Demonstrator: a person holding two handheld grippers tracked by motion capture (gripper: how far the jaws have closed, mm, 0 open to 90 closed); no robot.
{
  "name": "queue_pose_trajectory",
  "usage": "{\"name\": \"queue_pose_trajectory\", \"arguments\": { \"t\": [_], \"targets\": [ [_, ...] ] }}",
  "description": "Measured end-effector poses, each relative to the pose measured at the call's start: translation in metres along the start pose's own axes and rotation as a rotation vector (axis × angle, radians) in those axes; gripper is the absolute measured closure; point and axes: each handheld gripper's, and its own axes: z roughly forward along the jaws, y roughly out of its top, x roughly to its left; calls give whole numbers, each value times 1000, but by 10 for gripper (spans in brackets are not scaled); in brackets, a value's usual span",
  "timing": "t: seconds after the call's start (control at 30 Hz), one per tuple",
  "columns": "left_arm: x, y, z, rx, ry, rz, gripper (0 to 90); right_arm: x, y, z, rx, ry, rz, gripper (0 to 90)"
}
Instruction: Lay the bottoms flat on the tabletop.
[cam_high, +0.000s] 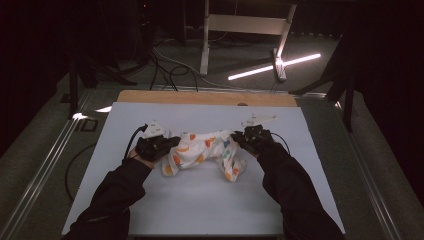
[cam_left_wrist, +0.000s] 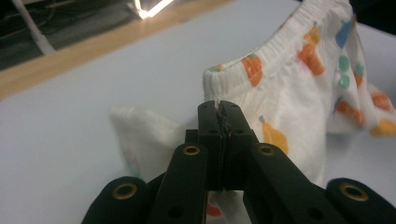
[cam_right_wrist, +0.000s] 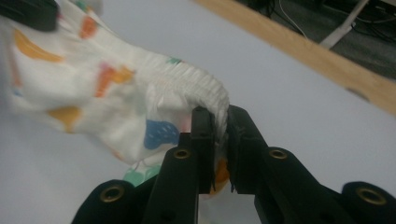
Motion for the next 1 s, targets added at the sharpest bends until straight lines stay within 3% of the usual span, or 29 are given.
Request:
{"name": "queue_pose_trajectory", "arguments": {
  "t": [0.03, 0.13, 0.23, 0.37, 0.43, 0.47, 0.5, 0.53, 0.57, 0.6, 0.67, 0.73, 0.83, 1.0],
  "targets": [
    [2, 3, 5, 5, 9, 2, 888, -6, 8, 6, 6, -28, -14, 824],
    [6, 8, 18, 19, 36, 33, 885, -13, 13, 12, 14, -35, -3, 824],
    [14, 8, 31, 43, 59, 17, 886, -23, 17, 24, 34, -54, 6, 825],
    [27, 7, 50, 41, 105, -29, 876, -35, 17, 43, 65, -62, 29, 816],
    [34, 6, 61, 47, 134, -43, 805, -42, 17, 56, 67, -86, 38, 768],
    [38, 6, 66, 46, 157, -44, 742, -45, 17, 62, 61, -102, 45, 675],
    [41, 6, 70, 59, 180, -45, 517, -49, 17, 68, 60, -107, 56, 568],
    [44, 7, 72, 74, 196, -60, 517, -53, 17, 73, 68, -115, 76, 513],
    [48, 7, 73, 80, 180, -91, 375, -58, 17, 78, 71, -132, 97, 433],
    [51, 8, 73, 88, 174, -107, 375, -58, 17, 78, 71, -132, 97, 433],
    [52, 7, 72, 97, 168, -122, 292, -61, 17, 77, 56, -137, 116, 365],
    [53, 5, 70, 114, 147, -121, 189, -62, 17, 76, 60, -114, 120, 294],
    [49, 3, 66, 95, 124, -133, 149, -60, 15, 72, 37, -94, 120, 227],
    [39, 3, 61, 98, 83, -101, 94, -55, 11, 62, 9, -11, 125, 147]
  ]
}}
